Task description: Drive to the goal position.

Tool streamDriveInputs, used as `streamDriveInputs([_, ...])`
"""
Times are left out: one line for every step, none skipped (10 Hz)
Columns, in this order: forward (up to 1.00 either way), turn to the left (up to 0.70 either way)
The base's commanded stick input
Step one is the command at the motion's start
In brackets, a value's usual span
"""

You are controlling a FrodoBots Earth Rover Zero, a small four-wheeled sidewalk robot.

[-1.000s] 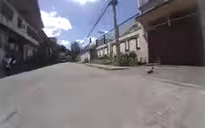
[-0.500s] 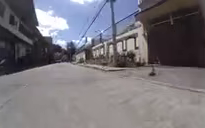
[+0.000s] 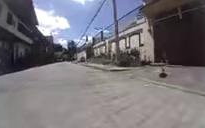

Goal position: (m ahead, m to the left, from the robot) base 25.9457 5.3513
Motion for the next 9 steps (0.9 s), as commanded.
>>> streamDriveInputs([1.0, 0.04])
streamDriveInputs([1.0, 0.07])
streamDriveInputs([1.0, 0.11])
streamDriveInputs([1.0, 0.38])
streamDriveInputs([1.0, 0.4])
streamDriveInputs([1.0, 0.4])
streamDriveInputs([1.0, 0.19])
streamDriveInputs([1.0, 0.19])
streamDriveInputs([1.0, 0.15])
